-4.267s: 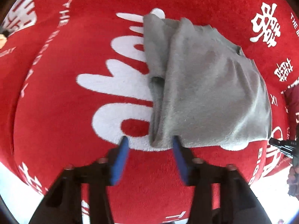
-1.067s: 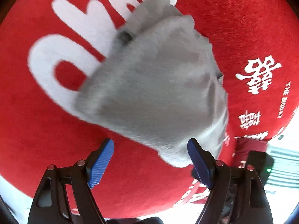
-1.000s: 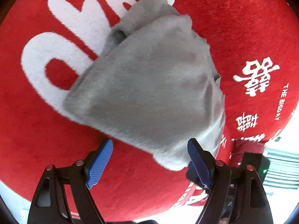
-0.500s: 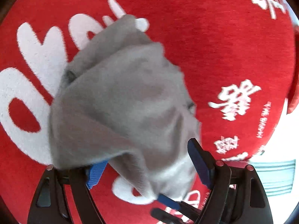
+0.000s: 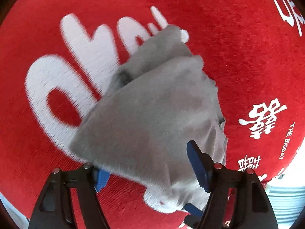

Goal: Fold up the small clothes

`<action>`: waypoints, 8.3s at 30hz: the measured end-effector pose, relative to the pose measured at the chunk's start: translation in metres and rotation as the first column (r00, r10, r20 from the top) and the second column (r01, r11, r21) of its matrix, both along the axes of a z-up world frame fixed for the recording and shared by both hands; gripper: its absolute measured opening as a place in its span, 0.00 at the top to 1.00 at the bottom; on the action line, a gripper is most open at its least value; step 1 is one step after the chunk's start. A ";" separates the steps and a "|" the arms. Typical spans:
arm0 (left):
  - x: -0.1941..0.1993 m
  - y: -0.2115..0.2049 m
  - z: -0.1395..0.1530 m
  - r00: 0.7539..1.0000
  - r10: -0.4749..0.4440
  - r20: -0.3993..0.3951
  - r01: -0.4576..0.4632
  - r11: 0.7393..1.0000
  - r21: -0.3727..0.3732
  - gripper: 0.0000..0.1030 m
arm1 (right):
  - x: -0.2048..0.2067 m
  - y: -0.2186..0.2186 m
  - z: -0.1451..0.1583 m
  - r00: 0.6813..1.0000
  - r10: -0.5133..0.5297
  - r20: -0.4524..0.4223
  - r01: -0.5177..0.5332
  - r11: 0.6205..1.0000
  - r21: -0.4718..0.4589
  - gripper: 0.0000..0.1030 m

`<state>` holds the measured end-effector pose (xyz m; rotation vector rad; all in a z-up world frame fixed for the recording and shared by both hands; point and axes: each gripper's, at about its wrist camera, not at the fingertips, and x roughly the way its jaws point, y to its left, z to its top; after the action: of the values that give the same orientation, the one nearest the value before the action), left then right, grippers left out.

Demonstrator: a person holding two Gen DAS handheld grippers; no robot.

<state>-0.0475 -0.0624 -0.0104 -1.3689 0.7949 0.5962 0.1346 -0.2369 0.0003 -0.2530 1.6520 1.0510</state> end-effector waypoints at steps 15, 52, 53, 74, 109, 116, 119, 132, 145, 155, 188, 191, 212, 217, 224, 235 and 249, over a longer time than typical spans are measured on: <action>0.050 -0.039 0.049 0.864 -0.305 -0.400 0.480 0.737 0.475 0.87 | 0.057 0.055 0.039 0.998 0.011 0.067 -0.013 0.999 0.040 0.29; 0.085 -0.118 0.104 0.675 -0.537 -0.506 0.696 0.238 0.677 0.87 | 0.040 0.247 0.016 0.928 0.341 -0.149 -0.344 0.939 0.005 0.85; 0.089 -0.124 0.110 0.671 -0.548 -0.499 0.693 0.225 0.685 0.87 | 0.045 0.239 0.020 0.933 0.322 -0.158 -0.322 0.946 0.029 0.85; 0.181 -0.289 0.127 0.320 -0.846 -0.427 0.739 -0.058 0.671 0.87 | 0.213 -0.111 0.054 0.904 -0.364 -0.224 0.417 0.864 0.282 0.85; 0.164 -0.153 0.042 0.529 -0.728 -0.436 0.848 0.478 0.229 0.35 | 0.114 -0.167 0.016 0.927 -0.373 -0.047 0.374 0.928 0.007 0.94; 0.154 -0.150 0.027 0.560 -0.718 -0.414 0.823 0.540 0.178 0.35 | 0.109 -0.189 -0.018 0.893 -0.442 -0.088 0.441 0.897 -0.028 0.94; 0.156 -0.150 0.028 0.559 -0.713 -0.424 0.821 0.548 0.161 0.33 | 0.108 -0.185 -0.012 0.901 -0.430 -0.062 0.427 0.902 -0.056 0.92; 0.155 -0.148 0.033 0.563 -0.698 -0.443 0.812 0.568 0.138 0.33 | 0.157 -0.161 0.025 0.872 -0.488 0.029 0.488 0.873 0.002 0.56; 0.165 -0.148 0.021 0.551 -0.704 -0.448 0.814 0.571 0.106 0.30 | 0.166 -0.151 0.000 0.889 -0.457 0.019 0.457 0.888 -0.046 0.70; 0.165 -0.139 0.013 0.555 -0.703 -0.445 0.803 0.592 0.065 0.23 | 0.166 -0.165 0.006 0.901 -0.434 -0.016 0.433 0.900 -0.046 0.49; 0.222 -0.080 0.006 0.647 -0.754 -0.110 0.759 0.651 0.010 0.23 | 0.247 -0.150 -0.053 0.859 -0.360 -0.364 0.440 0.882 0.167 0.27; 0.229 -0.077 0.000 0.642 -0.761 -0.089 0.765 0.644 0.010 0.23 | 0.251 -0.139 -0.060 0.859 -0.325 -0.395 0.425 0.884 0.196 0.27; 0.214 -0.079 0.059 0.673 -0.740 0.019 0.730 0.667 0.150 0.55 | 0.216 -0.117 -0.008 0.856 -0.349 -0.381 0.453 0.861 0.230 0.66; 0.181 -0.073 0.089 0.675 -0.735 0.065 0.720 0.675 0.158 0.55 | 0.183 -0.117 0.023 0.839 -0.349 -0.418 0.472 0.848 0.239 0.66; 0.120 -0.061 0.123 0.672 -0.740 0.044 0.724 0.668 0.171 0.55 | 0.123 -0.107 0.053 0.819 -0.328 -0.471 0.475 0.848 0.236 0.66; 0.033 -0.011 0.081 0.717 -0.693 -0.072 0.696 0.707 0.127 0.55 | 0.052 -0.041 0.013 0.839 -0.267 -0.474 0.396 0.897 0.195 0.66; 0.021 -0.002 0.052 0.721 -0.624 -0.302 0.686 0.706 0.178 0.24 | 0.052 -0.023 0.002 0.977 -0.204 -0.067 0.205 0.979 0.001 0.35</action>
<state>-0.0268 -0.0641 0.0419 -0.6734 1.2569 0.2645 0.1867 -0.2602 0.0027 -0.0412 1.6940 0.9176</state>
